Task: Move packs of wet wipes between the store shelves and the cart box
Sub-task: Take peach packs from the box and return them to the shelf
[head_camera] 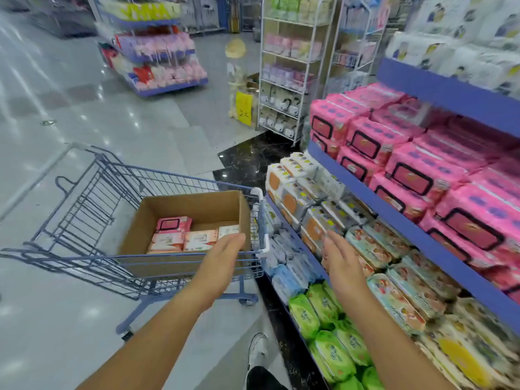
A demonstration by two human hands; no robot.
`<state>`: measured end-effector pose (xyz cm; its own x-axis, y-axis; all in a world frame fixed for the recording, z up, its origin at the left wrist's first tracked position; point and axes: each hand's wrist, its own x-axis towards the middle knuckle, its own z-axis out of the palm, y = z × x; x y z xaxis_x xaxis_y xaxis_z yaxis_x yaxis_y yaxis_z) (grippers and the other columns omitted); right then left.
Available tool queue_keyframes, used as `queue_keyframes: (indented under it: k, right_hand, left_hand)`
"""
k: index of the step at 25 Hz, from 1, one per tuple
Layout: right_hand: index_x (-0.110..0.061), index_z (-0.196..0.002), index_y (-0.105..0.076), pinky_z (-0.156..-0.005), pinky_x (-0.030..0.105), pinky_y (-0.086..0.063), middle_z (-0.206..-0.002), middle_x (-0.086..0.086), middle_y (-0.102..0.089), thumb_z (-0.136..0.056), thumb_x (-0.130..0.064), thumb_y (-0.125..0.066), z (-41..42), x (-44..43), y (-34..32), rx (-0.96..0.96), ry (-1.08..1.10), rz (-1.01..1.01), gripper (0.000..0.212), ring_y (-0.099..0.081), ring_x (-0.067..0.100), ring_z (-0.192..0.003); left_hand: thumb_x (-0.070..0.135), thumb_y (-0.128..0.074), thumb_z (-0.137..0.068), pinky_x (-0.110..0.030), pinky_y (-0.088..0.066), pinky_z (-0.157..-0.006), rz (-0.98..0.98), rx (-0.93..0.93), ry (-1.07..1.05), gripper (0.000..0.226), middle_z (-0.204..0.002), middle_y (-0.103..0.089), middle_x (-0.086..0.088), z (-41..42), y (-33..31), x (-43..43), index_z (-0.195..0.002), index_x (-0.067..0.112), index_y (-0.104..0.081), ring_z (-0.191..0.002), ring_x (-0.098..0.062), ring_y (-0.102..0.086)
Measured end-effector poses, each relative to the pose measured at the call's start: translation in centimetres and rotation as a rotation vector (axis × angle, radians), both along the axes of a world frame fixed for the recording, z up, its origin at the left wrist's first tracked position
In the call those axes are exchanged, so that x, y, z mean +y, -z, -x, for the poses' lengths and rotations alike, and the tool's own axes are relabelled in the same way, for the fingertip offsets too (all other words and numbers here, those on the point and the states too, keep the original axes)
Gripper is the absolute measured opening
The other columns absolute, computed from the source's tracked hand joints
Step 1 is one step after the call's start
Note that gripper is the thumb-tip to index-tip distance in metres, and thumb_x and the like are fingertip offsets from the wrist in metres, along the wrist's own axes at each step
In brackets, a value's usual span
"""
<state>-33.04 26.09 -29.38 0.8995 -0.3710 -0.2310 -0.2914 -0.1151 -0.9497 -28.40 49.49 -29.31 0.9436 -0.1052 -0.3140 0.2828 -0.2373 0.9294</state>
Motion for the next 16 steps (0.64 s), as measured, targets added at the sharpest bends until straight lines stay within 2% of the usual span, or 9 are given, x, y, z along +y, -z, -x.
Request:
queue_keyframes:
  k: [2, 5, 9, 13, 16]
  right_hand:
    - [-0.029, -0.151, -0.041, -0.118, 0.047, -0.034, -0.153, -0.008, -0.041, -0.104, -0.044, -0.045, -5.5, 3.3, 1.3, 0.008, -0.072, 0.003, 0.049, -0.04, 0.017, -0.142]
    - [-0.028, -0.152, -0.041, -0.119, 0.044, -0.032, -0.154, -0.011, -0.039, -0.105, -0.043, -0.045, -13.8, 8.1, 3.6, 0.055, -0.169, -0.03, 0.05, -0.038, 0.015, -0.143]
    - [-0.025, -0.15, -0.043, -0.116, 0.038, -0.035, -0.152, -0.008, -0.043, -0.105, -0.039, -0.045, -23.3, 13.8, 6.6, 0.12, -0.275, -0.068, 0.046, -0.041, 0.016, -0.141]
    - [-0.028, -0.148, -0.044, -0.115, 0.035, -0.033, -0.152, -0.007, -0.043, -0.105, -0.041, -0.044, -29.7, 18.5, 9.8, 0.217, -0.321, -0.034, 0.045, -0.04, 0.015, -0.14]
    - [-0.027, -0.15, -0.042, -0.111, 0.031, -0.03, -0.154, -0.006, -0.041, -0.106, -0.041, -0.04, -33.5, 21.8, 12.9, 0.304, -0.353, 0.024, 0.046, -0.036, 0.017, -0.144]
  left_hand:
    - [0.058, -0.046, -0.1, -0.037, -0.042, -0.101, -0.029, 0.023, -0.082, 0.043, -0.136, -0.056, 0.016, -3.6, 1.2, 3.8, -0.134, 0.036, -0.058, -0.127, -0.01, -0.052]
    - [0.056, -0.05, -0.098, -0.04, -0.038, -0.111, -0.058, 0.04, -0.186, 0.041, -0.131, -0.062, 0.015, -9.4, 2.6, 8.8, -0.127, 0.033, -0.064, -0.124, -0.009, -0.055]
    - [0.044, -0.051, -0.103, -0.035, -0.042, -0.102, -0.094, 0.11, -0.29, 0.031, -0.125, -0.065, 0.011, -16.5, 4.0, 14.5, -0.125, 0.028, -0.065, -0.117, -0.007, -0.058]
    - [0.042, -0.05, -0.103, -0.03, -0.045, -0.098, -0.11, 0.22, -0.314, 0.027, -0.123, -0.065, 0.015, -22.6, 7.0, 19.7, -0.121, 0.031, -0.066, -0.117, -0.006, -0.058]
    - [0.05, -0.052, -0.097, -0.038, -0.046, -0.107, -0.142, 0.312, -0.28, 0.031, -0.119, -0.067, 0.015, -27.1, 10.5, 23.2, -0.117, 0.033, -0.069, -0.116, -0.007, -0.06]
